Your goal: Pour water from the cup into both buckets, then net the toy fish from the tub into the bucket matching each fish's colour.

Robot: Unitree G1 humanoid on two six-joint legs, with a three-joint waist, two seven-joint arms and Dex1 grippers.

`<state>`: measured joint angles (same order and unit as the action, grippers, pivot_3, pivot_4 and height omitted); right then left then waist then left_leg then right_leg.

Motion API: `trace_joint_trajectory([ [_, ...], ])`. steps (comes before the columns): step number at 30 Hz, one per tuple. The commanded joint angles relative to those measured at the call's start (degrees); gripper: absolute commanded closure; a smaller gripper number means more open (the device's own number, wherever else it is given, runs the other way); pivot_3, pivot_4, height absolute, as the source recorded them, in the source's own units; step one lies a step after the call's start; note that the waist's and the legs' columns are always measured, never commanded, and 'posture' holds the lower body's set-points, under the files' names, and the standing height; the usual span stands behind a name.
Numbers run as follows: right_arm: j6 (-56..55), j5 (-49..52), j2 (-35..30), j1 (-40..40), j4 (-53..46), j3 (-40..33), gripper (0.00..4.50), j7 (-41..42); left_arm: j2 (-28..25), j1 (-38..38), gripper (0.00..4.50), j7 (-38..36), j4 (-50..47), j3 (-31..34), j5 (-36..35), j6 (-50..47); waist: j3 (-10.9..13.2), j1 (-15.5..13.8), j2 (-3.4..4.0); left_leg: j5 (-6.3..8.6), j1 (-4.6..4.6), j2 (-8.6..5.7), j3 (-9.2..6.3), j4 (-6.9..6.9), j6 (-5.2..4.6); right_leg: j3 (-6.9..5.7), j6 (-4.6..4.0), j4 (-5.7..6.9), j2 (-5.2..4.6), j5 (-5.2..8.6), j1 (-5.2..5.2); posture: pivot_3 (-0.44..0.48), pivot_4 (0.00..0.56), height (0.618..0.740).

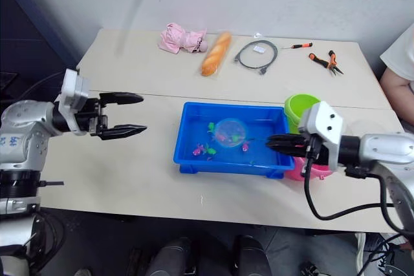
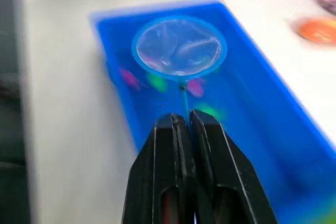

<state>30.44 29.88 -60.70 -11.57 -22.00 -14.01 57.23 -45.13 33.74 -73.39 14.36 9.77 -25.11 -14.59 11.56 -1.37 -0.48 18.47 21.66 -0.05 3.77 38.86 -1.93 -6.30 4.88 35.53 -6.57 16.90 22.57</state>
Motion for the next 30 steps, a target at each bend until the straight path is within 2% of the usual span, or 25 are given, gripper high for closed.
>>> trace_joint_trajectory([
  [1,-5.29,-6.16,-2.07,-1.26,3.74,-0.91,4.50,-0.85,-0.17,-2.11,0.11,0.97,-2.90,1.56,-0.76,1.09,0.00,0.05,0.00,0.02,0.00,0.01,0.00,0.00,0.01,0.01,0.00,-0.01,-0.01,0.00,0.01,0.000,0.150,0.740],
  [4,2.17,-10.96,-5.21,-2.63,3.48,2.57,4.50,-4.95,0.45,-5.32,0.11,0.51,-5.64,-0.05,-0.36,1.55,0.01,0.17,0.03,0.04,-0.01,0.02,0.00,-0.04,0.05,0.03,0.00,0.01,-0.01,0.00,0.03,0.000,0.150,0.740],
  [10,-4.05,-19.86,-4.89,-10.72,5.66,15.09,4.50,-2.36,4.09,-6.59,0.11,2.65,-7.45,-2.50,-0.27,1.13,0.02,0.52,0.04,0.04,-0.01,0.06,0.04,0.02,0.09,0.06,-0.01,-0.10,-0.01,0.01,0.07,0.000,0.150,0.740],
  [15,-8.21,-27.10,-5.79,-14.30,7.05,22.07,4.50,0.03,5.10,-7.01,0.11,2.90,-10.12,-3.90,-1.13,-0.81,0.02,0.72,0.04,0.06,0.00,0.06,0.06,0.00,0.12,0.06,-0.01,0.00,0.00,0.01,0.12,0.000,0.150,0.740],
  [23,-9.54,-34.14,-4.68,-20.17,8.72,27.27,4.50,4.09,5.51,-7.39,0.11,2.97,-11.59,-4.58,-1.06,-1.83,0.03,1.15,0.05,0.06,0.02,0.06,0.08,0.04,0.11,0.06,-0.01,0.00,0.00,0.01,0.12,0.000,0.150,0.740],
  [30,-8.37,-35.69,-2.82,-19.95,7.97,29.35,4.50,6.86,5.55,-8.00,0.11,3.25,-12.13,-4.77,-0.91,-1.64,0.03,1.35,0.05,0.06,0.02,0.06,0.07,0.04,0.11,0.05,-0.01,0.03,0.00,0.01,0.11,0.000,0.150,0.740],
])
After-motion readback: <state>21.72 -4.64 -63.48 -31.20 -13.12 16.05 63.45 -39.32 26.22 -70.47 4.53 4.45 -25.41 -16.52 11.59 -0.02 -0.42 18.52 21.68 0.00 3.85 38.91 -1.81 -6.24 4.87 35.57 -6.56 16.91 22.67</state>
